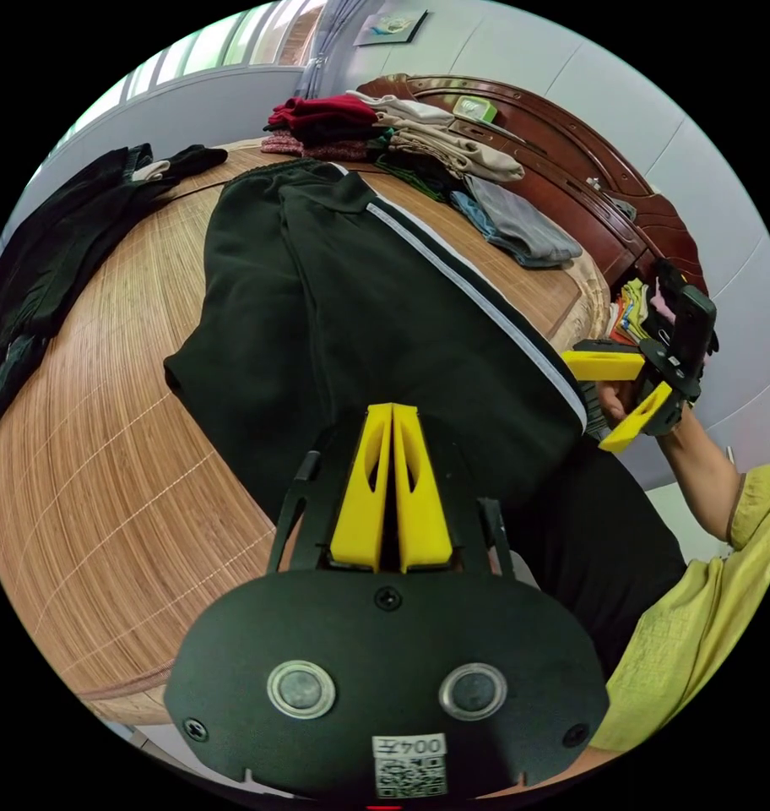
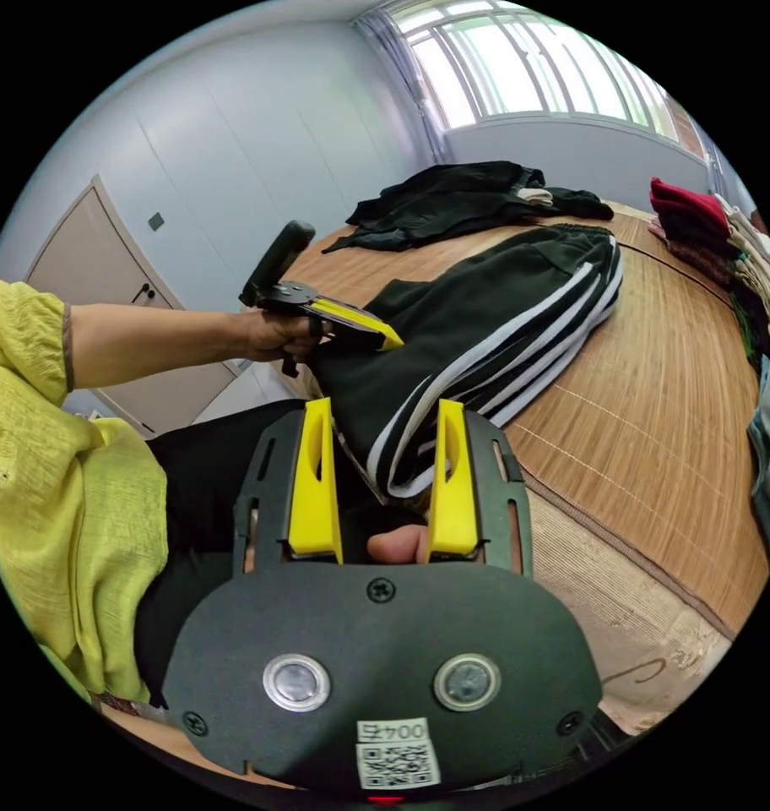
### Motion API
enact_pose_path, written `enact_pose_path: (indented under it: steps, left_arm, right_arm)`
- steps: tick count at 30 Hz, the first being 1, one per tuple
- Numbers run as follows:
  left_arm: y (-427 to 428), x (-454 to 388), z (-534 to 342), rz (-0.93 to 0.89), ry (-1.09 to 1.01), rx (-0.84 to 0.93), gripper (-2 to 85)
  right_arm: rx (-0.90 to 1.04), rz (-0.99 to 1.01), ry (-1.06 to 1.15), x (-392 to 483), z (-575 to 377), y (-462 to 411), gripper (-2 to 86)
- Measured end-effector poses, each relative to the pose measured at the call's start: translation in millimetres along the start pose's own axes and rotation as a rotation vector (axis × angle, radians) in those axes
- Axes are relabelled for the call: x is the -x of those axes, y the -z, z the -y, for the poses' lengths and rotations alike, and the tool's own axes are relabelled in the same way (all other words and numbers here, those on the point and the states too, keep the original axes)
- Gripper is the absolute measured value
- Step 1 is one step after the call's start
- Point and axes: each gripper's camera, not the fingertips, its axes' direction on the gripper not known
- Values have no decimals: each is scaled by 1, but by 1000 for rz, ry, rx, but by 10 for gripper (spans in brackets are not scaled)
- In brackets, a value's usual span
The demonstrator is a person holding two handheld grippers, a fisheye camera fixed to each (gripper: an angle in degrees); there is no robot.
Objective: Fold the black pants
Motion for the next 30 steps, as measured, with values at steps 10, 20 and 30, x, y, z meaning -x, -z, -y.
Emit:
enact_pose_path:
  steps: [10, 20, 30]
  left_arm:
    - [-5, 2, -2, -11, 4, -9, 5]
    - [-12, 4, -7, -21, 7, -13, 5]
    - [-18, 7, -14, -30, 14, -15, 4]
  right_arm:
    - [-31, 37, -53, -31, -2, 1, 169]
    - [55, 67, -14, -35, 14, -1, 180]
    - [172, 123, 36, -29, 20, 6, 169]
